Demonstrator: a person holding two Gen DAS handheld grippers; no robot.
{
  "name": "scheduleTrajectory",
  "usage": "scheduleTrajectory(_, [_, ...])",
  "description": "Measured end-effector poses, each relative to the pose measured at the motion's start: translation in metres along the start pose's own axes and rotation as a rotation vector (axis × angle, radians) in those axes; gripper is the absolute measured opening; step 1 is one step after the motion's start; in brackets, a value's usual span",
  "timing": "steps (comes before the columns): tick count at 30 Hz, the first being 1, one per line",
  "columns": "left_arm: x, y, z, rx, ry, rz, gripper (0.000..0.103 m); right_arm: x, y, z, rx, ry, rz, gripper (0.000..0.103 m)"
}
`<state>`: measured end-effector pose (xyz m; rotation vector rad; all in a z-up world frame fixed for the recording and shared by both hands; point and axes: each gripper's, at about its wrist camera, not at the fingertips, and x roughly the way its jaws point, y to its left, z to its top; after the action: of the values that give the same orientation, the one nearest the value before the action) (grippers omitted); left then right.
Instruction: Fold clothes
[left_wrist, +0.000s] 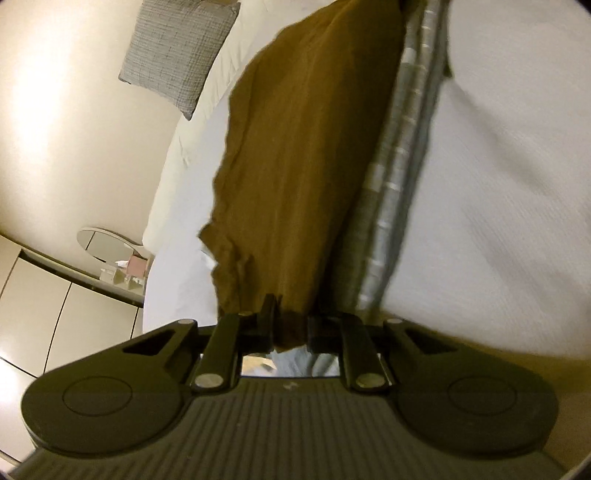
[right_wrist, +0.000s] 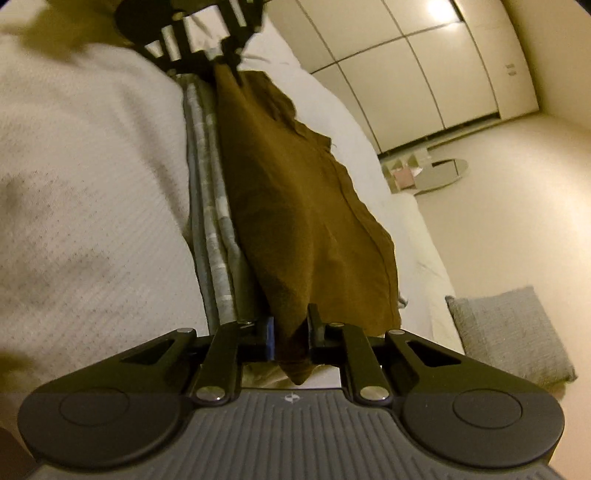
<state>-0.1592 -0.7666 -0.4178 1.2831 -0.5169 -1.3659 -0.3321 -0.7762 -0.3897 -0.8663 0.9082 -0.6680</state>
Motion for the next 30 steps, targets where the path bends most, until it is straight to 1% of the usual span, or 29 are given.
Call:
scheduleTrajectory(3, [-0.006,-0.005,-0.001,-0.008,0.0,0.004,0.012,0.002,-0.002,-0.001,0.009,-0.002,-0.008,0.014])
scheduleTrajectory(7, [-0.006,0.002,0.001,-0.013,-0.008,0.02,0.012,0.001,-0.004,-0.003,0.027,-0.002,-0.017,0.014])
scheduleTrajectory(8, [-0.007,0.002,0.002,-0.026,-0.004,0.015,0.012,0.003,-0.002,-0.005,0.03,0.004,-0.013,0.014])
scheduleTrajectory(11, [-0.003,-0.004,0.003,0.004,0.016,-0.007,0.012,0.008,0.005,-0.009,0.01,0.017,-0.008,0.016])
scheduleTrajectory(13, [-0.004,-0.003,0.002,-0.005,0.019,-0.004,0.014,0.007,0.008,-0.012,0.0,0.022,-0.015,0.016])
scheduleTrajectory(15, [-0.007,-0.001,0.0,-0.009,0.029,0.002,0.015,0.003,0.006,-0.016,0.016,0.035,-0.019,0.016])
scheduleTrajectory(17, [-0.007,0.003,-0.003,-0.013,0.045,0.011,0.015,-0.002,0.004,-0.02,0.033,0.047,-0.023,0.02])
scheduleTrajectory(22, [-0.036,0.006,-0.027,-0.087,0.105,0.023,0.015,-0.014,-0.001,-0.03,0.078,0.076,-0.032,0.02])
scheduleTrajectory(24, [-0.051,0.008,-0.034,-0.134,0.117,0.032,0.015,-0.026,-0.002,-0.033,0.129,0.077,-0.03,0.02])
scheduleTrajectory(27, [-0.066,0.015,-0.034,-0.201,0.116,0.05,0.015,-0.046,-0.006,-0.027,0.211,0.031,-0.026,0.02])
scheduleTrajectory(30, [-0.068,0.024,-0.021,-0.245,0.09,0.057,0.016,-0.057,-0.015,-0.012,0.307,-0.025,-0.02,0.02])
